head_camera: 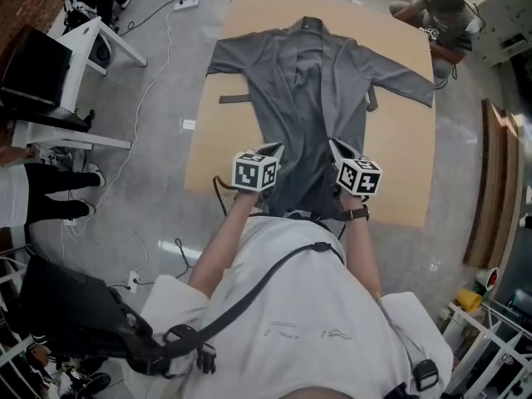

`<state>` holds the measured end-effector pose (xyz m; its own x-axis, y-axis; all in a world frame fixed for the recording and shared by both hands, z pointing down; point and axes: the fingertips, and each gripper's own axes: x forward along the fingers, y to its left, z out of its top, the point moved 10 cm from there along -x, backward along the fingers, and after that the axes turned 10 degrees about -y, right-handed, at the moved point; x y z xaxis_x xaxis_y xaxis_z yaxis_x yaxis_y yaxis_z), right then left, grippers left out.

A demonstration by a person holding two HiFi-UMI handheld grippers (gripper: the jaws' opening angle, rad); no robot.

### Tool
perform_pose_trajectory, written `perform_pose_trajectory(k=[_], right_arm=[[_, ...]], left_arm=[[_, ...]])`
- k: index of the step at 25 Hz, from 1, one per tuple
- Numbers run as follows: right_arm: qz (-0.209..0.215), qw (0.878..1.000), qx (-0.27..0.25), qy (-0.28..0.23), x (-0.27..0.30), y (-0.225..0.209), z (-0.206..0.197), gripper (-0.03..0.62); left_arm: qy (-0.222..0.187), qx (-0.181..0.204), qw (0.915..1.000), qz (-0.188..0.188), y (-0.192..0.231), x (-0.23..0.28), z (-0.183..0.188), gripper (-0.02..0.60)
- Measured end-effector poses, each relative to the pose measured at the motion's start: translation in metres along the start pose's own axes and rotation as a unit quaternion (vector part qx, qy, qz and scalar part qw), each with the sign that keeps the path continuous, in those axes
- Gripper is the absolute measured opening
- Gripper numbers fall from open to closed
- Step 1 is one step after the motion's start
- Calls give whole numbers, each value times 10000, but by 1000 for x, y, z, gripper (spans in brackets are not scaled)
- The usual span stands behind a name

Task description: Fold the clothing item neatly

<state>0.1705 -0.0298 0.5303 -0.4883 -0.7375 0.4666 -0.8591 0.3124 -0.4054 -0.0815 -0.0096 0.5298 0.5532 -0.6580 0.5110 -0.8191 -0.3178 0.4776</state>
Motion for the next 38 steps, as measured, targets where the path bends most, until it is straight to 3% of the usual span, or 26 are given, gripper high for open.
perform_pose_trajectory(k=[10,14,19,24,26,30,35,38], right_arm=[[693,9965,441,183,42,55,4,20],[524,9969,263,533,70,58,-23,20],[-109,9919,194,1253,92,37,-73,28],[85,9857,-1,1680,103,32,-100,204],[178,9893,49,1447,96,30,-95,222],[406,9973,394,473,67,28,-66,219],[360,9930,-431,-1041,21,33,-7,97],[555,9840,-372,-1650,-10,31,22,28]], left_arm=[[-162,-294,9989,325,18,-23,-6,1],[-159,-415,9978,492,27,-34,-11,2],[-46,-444,9976,530,31,-38,-19,2],[-28,-431,9977,521,33,-36,-17,2],[-22,-403,9979,500,32,-34,-16,2],[-74,-340,9983,475,33,-33,-12,2],[-454,-242,9976,458,27,-36,1,0],[-858,-124,9954,406,7,-38,13,0]])
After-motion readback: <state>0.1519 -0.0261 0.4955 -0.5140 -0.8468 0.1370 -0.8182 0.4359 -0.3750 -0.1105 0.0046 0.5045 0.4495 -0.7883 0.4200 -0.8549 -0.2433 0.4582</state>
